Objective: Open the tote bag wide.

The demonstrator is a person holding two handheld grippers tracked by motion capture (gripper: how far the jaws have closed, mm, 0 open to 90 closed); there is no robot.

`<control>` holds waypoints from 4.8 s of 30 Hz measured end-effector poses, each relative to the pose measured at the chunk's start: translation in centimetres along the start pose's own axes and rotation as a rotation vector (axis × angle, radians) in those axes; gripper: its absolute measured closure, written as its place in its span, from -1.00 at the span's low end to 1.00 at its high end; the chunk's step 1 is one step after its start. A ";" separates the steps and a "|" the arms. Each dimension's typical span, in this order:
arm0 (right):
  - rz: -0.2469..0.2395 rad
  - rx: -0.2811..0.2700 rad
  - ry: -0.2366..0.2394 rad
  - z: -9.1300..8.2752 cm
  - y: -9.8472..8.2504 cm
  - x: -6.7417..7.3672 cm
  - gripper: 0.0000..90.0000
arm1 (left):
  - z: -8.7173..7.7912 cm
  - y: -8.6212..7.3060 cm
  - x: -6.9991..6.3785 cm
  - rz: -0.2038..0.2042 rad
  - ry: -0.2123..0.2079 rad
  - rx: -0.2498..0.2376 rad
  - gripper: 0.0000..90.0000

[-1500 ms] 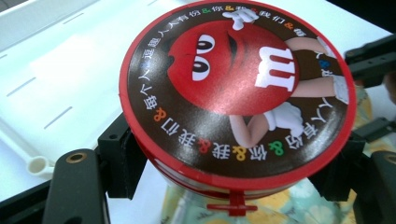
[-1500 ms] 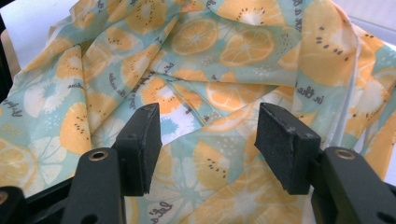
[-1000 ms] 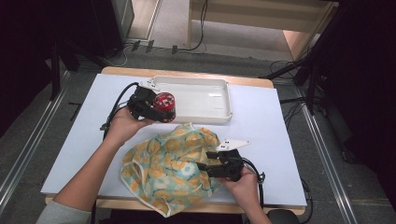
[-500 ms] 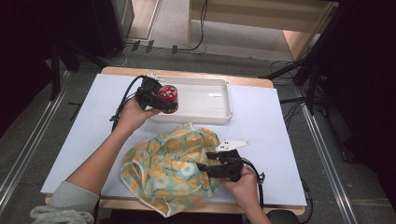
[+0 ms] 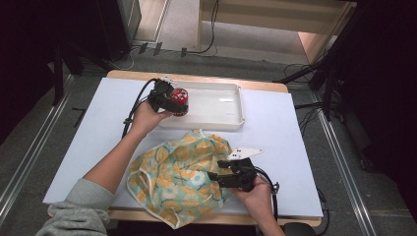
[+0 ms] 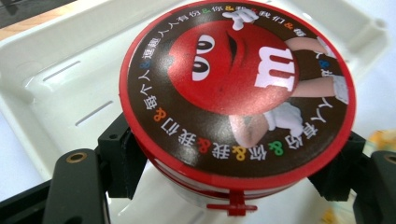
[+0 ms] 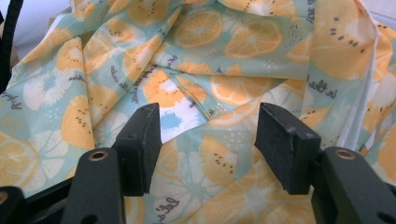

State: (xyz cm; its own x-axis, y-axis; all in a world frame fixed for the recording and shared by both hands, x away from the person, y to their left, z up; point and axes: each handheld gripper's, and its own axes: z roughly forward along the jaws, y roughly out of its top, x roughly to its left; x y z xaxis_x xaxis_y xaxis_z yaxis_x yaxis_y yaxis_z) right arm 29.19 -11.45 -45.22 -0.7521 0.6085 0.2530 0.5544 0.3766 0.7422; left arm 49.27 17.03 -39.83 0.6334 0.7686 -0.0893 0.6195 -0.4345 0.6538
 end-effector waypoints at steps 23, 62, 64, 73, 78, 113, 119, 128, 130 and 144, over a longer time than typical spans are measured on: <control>-0.007 0.012 -0.006 0.4 -0.1 0.2 -0.08 | 4.0 -1.1 1.1 -0.012 0.040 0.038 -0.43; -0.006 0.017 -0.014 0.4 -0.2 0.3 -0.08 | 1.3 -1.6 1.1 0.010 -0.055 0.069 -0.50; -0.011 0.018 -0.013 0.4 -0.2 0.3 -0.08 | 1.1 -1.8 1.2 0.006 -0.054 0.065 -0.49; -0.015 0.020 -0.009 0.5 -0.1 0.4 -0.08 | -0.4 -2.8 1.2 0.007 -0.045 0.044 -0.32; -0.018 0.021 -0.006 0.6 0.0 0.3 -0.08 | -1.5 -2.8 1.0 0.004 -0.070 0.033 -0.12; -0.034 0.024 0.007 1.0 0.2 0.6 -0.06 | -1.0 -3.0 0.9 0.008 -0.095 0.030 1.00; -0.030 0.020 0.008 1.0 0.2 0.6 -0.06 | -0.9 -2.7 1.3 -0.010 -0.081 0.030 1.00; -0.030 0.022 0.009 0.9 0.1 0.6 -0.06 | -0.8 -2.0 2.0 -0.020 -0.060 0.035 0.99; -0.030 0.022 0.010 0.9 0.1 0.6 -0.06 | -0.8 -2.0 2.2 -0.032 -0.064 0.023 0.99; -0.028 0.021 0.005 0.8 0.0 0.6 -0.04 | -0.3 -2.1 3.0 -0.062 -0.059 0.000 0.99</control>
State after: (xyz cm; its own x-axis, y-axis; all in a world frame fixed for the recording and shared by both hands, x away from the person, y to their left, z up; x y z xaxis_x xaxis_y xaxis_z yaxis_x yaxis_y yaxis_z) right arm 29.04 -10.51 -45.56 -0.7690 0.5943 0.2355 0.5405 0.4079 0.7358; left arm 49.76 20.41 -41.25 0.6203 0.7648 -0.1740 0.6583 -0.3870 0.6456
